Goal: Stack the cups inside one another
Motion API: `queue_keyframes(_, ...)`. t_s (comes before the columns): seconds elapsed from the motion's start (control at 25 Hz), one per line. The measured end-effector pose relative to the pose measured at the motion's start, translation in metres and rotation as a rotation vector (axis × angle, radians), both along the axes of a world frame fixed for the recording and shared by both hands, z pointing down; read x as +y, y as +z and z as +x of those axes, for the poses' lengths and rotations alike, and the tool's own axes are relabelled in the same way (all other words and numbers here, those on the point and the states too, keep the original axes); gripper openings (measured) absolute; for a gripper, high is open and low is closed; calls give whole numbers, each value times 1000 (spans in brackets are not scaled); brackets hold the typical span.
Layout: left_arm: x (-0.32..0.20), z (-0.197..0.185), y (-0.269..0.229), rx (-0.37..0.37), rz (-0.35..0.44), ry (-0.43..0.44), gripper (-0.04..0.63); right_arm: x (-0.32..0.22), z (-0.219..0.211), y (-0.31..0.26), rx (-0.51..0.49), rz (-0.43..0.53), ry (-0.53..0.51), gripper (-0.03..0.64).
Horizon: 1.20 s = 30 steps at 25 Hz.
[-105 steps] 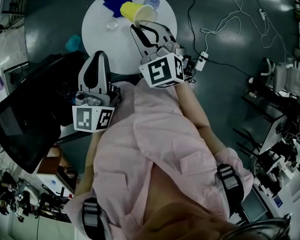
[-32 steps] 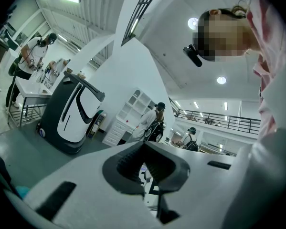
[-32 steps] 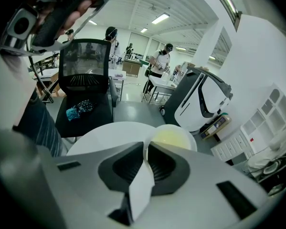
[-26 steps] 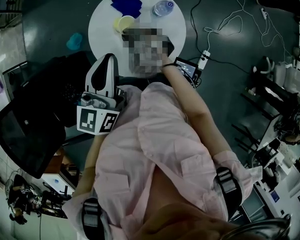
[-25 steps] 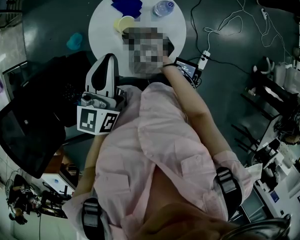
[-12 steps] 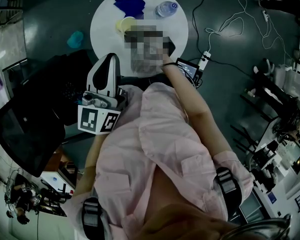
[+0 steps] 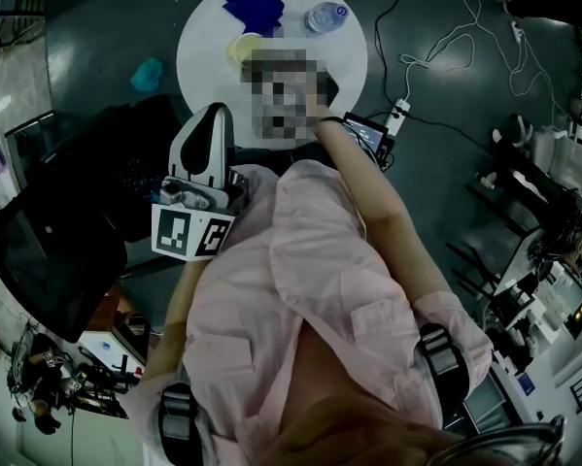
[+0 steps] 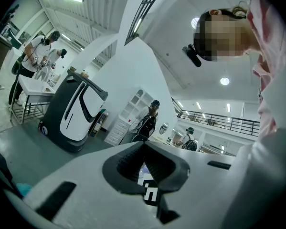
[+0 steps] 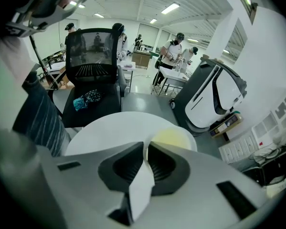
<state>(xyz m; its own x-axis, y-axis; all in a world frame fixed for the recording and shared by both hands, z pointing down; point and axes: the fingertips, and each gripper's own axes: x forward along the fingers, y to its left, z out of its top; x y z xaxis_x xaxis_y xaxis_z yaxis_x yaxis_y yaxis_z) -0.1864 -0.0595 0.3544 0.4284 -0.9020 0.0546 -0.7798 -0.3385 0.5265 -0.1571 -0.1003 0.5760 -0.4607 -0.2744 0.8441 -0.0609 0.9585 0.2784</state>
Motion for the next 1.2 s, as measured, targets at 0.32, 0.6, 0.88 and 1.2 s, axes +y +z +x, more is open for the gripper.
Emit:
queue_keyframes(0.32, 0, -2, 0, 0, -4, 0, 20, 0, 2, 16, 51, -27, -24, 46)
queue_keyframes(0.6, 2, -3, 3, 6, -10, -7, 20, 5, 3, 33, 106, -33, -57, 46)
queue_keyframes(0.88, 5, -1, 0, 5, -8, -7, 20, 8, 4, 40, 131, -37, -69, 46)
queue_keyframes(1.2, 5, -1, 2, 5, -9, -11, 20, 9, 10, 55, 160, -49, -70, 46)
